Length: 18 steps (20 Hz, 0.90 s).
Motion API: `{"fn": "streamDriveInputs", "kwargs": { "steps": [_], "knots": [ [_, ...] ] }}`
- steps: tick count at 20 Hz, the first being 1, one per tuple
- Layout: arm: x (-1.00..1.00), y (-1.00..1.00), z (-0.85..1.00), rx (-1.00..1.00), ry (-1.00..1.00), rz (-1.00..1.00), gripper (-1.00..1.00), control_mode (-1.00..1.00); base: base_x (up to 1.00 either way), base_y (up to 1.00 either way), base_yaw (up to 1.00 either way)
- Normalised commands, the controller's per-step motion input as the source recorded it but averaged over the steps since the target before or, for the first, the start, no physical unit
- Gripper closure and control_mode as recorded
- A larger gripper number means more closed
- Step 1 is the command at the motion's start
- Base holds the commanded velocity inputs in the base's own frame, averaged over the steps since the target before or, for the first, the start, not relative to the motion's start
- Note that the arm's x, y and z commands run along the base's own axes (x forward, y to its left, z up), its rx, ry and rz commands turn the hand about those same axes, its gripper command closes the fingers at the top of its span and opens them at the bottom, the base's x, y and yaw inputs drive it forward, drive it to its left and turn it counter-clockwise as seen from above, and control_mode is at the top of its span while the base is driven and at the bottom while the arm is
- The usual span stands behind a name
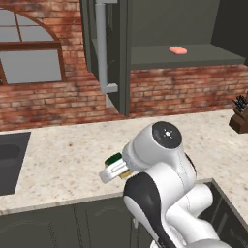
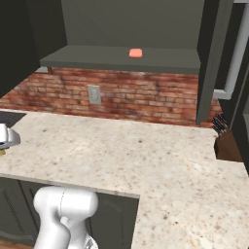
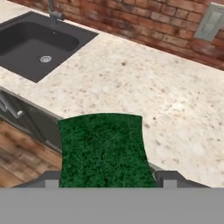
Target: Locate and retrieve the sponge and bar soap from the cabinet. Place them next to the sink.
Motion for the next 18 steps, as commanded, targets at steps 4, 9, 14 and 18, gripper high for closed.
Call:
{"fn": "streamDriveInputs", "kwargs": {
  "steps": [4,9,14,18],
  "knots": [
    [0.28,0.49,-0.19,0.01,0.0,0.0,1.0,-1.0,0.0,0.0,0.0],
    [0.35,0.51,-0.24,0.01,0.0,0.02,1.0,-1.0,0.0,0.0,0.0],
    [0.41,0.54,-0.31,0.0,0.0,0.01,1.0,-1.0,0.0,0.0,0.0],
    [0.53,0.53,-0.23,0.0,0.0,0.0,1.0,-1.0,0.0,0.0,0.0]
  ]
}}
